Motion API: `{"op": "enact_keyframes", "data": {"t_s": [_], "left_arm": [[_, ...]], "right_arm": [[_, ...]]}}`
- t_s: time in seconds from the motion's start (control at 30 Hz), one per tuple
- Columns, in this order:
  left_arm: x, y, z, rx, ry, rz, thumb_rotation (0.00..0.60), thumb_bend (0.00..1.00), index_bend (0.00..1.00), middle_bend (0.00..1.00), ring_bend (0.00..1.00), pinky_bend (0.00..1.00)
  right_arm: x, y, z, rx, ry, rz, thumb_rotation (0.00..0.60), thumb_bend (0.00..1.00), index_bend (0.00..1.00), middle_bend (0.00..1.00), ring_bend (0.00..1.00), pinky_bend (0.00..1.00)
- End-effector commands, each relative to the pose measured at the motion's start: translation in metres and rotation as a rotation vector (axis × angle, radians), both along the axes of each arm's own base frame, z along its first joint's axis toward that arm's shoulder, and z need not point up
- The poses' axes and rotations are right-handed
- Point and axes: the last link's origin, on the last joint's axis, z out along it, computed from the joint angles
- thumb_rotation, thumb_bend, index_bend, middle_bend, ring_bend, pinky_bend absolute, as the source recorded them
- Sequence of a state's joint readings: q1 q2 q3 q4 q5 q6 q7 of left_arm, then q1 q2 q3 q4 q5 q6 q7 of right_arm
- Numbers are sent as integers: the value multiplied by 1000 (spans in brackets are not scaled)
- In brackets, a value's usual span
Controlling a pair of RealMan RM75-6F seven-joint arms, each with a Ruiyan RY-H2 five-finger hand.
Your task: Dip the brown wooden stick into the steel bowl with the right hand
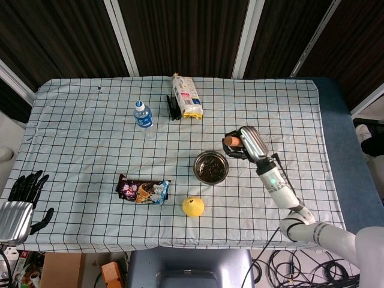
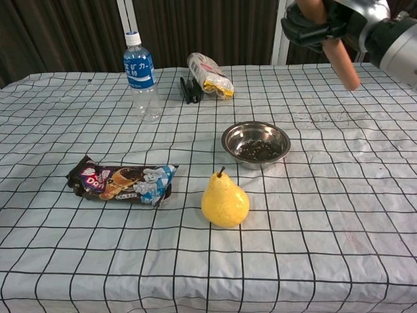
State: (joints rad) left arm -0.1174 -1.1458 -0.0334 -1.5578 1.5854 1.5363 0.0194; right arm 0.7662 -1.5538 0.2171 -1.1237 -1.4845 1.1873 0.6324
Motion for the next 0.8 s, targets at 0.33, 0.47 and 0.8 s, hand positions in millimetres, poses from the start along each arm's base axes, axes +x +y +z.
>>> {"op": "enact_keyframes", "data": {"t_s": [0.33, 0.47, 0.8], "left_arm": [[3, 3, -7, -13, 15, 1, 600, 355, 0, 0, 0, 0], [3, 4, -9, -20, 19, 1, 600, 355, 0, 0, 0, 0], [4, 2, -11, -26, 24, -2, 600, 355, 0, 0, 0, 0]], "right_arm": [[-154, 35, -23, -38, 655, -175, 600, 970, 1000, 990, 965, 982], [-162, 33, -30, -29, 659, -210, 600, 932, 962, 900, 899, 907], [-174, 33, -43, 53, 663, -285, 600, 735, 461, 511, 573, 609]]}}
